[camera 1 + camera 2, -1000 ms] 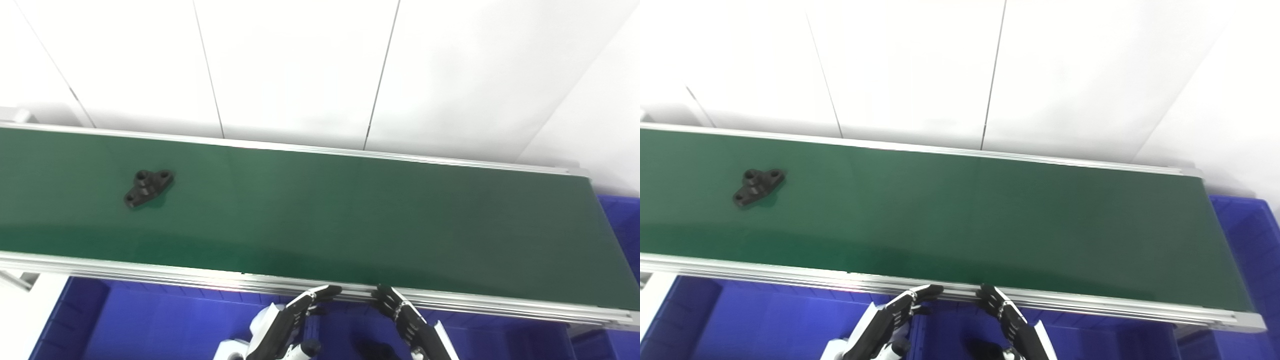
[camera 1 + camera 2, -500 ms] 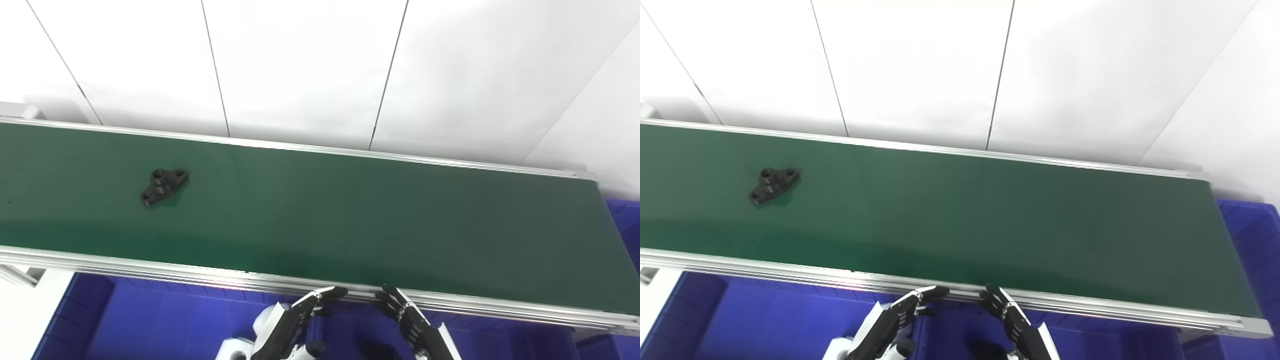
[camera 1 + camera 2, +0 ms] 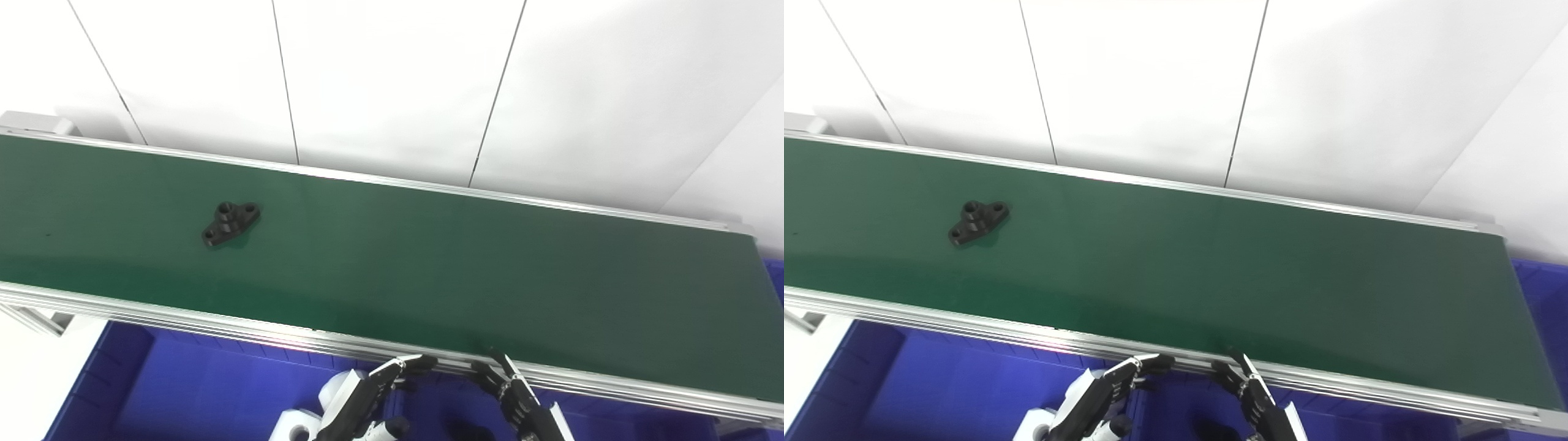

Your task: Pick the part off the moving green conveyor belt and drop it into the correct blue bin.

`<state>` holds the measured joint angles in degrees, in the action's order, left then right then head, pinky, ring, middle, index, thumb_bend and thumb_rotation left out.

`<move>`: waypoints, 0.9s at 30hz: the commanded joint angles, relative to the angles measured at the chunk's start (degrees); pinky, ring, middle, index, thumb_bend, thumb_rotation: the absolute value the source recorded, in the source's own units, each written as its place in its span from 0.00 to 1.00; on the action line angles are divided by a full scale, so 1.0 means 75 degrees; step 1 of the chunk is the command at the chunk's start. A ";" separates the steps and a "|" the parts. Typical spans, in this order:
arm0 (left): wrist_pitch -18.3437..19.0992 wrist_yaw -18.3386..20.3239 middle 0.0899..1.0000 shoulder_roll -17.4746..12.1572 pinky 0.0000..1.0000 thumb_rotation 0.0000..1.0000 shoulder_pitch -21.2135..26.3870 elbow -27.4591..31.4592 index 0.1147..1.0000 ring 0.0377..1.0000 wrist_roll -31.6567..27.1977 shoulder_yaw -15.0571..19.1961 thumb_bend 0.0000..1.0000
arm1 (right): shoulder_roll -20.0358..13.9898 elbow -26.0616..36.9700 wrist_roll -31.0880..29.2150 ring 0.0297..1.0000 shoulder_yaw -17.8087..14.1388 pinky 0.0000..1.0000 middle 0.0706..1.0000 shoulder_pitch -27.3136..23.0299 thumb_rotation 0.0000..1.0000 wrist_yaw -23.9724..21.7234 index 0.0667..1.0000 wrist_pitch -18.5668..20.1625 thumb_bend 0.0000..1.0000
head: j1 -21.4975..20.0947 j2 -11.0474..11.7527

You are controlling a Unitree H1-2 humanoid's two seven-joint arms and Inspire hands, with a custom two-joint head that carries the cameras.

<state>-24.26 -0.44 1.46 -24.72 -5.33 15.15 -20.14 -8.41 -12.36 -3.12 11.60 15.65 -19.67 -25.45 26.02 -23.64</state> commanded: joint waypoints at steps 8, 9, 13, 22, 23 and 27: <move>-0.0199 -0.0039 0.81 0.0198 0.74 0.99 0.0058 0.0176 0.76 0.83 0.0023 -0.0117 0.88 | -0.0076 0.0471 -0.0193 0.94 -0.0259 0.90 0.93 0.0078 0.89 -0.0069 0.94 -0.0196 1.00 | 0.0014 -0.0034; -0.0197 -0.0038 0.81 0.0196 0.74 0.99 0.0055 0.0187 0.76 0.83 0.0032 -0.0121 0.88 | -0.0069 0.0610 -0.0240 0.93 -0.0315 0.90 0.92 0.0096 0.89 -0.0068 0.94 -0.0196 1.00 | 0.0006 -0.0065; -0.0150 -0.0024 0.81 0.0203 0.74 0.99 0.0033 0.0230 0.76 0.83 0.0019 -0.0122 0.89 | 0.0000 0.1132 -0.0553 0.90 -0.0562 0.88 0.88 0.0094 0.86 -0.0272 0.92 -0.0197 1.00 | -0.0069 -0.0097; -0.0140 -0.0056 0.81 0.0241 0.72 0.99 0.0089 0.0203 0.75 0.82 0.0109 -0.0126 0.89 | 0.0052 0.2550 -0.0351 0.90 -0.0636 0.91 0.88 0.0091 0.87 -0.0275 0.92 -0.0197 1.00 | -0.0113 -0.0128; -0.0138 -0.0052 0.81 0.0242 0.73 0.99 0.0093 0.0199 0.76 0.82 0.0101 -0.0126 0.89 | 0.0060 0.2623 -0.0373 0.89 -0.0637 0.92 0.88 0.0080 0.87 -0.0291 0.92 -0.0197 1.00 | -0.0114 -0.0127; -0.0148 -0.0059 0.81 0.0258 0.72 0.99 0.0143 0.0147 0.76 0.82 0.0097 -0.0121 0.88 | 0.0111 0.2920 -0.0246 0.88 -0.0724 0.90 0.88 -0.0115 0.88 -0.0342 0.94 -0.0197 1.00 | -0.0137 -0.0122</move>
<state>-24.13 -0.36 1.46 -24.30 -5.14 15.55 -20.17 -8.07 7.22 -4.82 6.64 16.11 -21.62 -25.41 25.05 -24.52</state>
